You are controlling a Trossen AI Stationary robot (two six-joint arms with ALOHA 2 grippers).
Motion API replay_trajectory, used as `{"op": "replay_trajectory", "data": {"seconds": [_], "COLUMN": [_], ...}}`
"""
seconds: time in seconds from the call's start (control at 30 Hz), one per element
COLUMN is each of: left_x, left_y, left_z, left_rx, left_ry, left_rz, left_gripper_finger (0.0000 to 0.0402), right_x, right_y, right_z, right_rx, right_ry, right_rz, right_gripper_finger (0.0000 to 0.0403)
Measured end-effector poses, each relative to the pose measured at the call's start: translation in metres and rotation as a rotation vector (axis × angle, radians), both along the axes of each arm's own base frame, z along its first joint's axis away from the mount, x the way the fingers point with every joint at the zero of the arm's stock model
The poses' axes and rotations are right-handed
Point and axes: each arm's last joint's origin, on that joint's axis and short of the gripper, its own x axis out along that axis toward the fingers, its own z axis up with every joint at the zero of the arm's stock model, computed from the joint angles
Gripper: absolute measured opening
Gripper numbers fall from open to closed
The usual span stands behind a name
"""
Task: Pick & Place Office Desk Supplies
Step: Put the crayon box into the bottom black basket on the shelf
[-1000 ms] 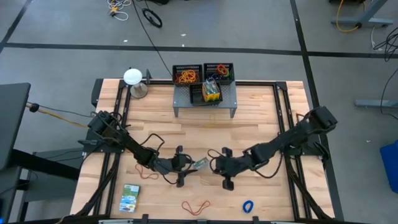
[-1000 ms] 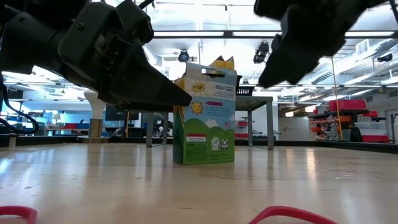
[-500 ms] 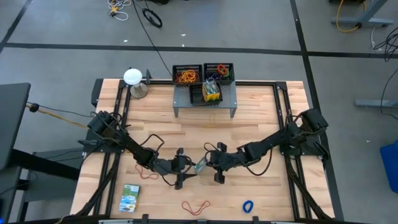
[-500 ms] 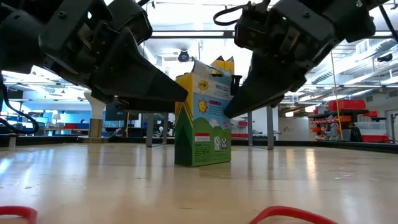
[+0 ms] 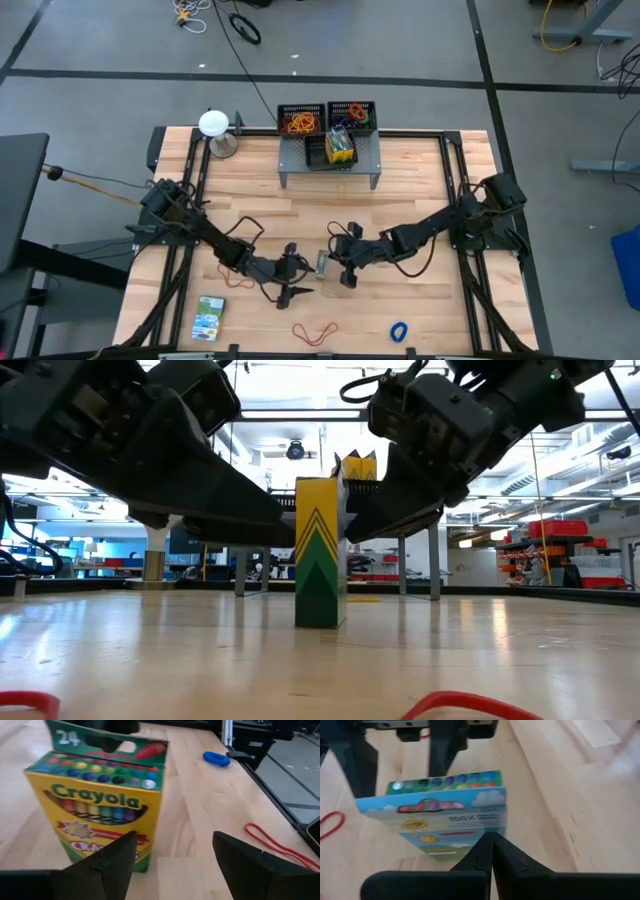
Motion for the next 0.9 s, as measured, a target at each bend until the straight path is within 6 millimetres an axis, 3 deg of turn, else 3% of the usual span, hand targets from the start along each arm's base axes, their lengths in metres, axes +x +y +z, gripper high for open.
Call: {"op": "replay_trajectory", "data": {"seconds": [0.73, 0.9], "left_x": [0.002, 0.000], "left_y": [0.001, 0.004], "left_z": [0.002, -0.001], "left_rx": [-0.010, 0.052], "left_ry": [-0.024, 0.000], "left_rz": [0.012, 0.087], "left_gripper_finger": [0.0196, 0.0156], "right_x": [0.010, 0.009], "right_y": [-0.019, -0.019], "right_z": [0.005, 0.007], "right_rx": [0.038, 0.046], "right_ry": [-0.050, -0.050], "right_rz": [0.010, 0.009], "right_gripper_finger": [0.0011, 0.0011]}}
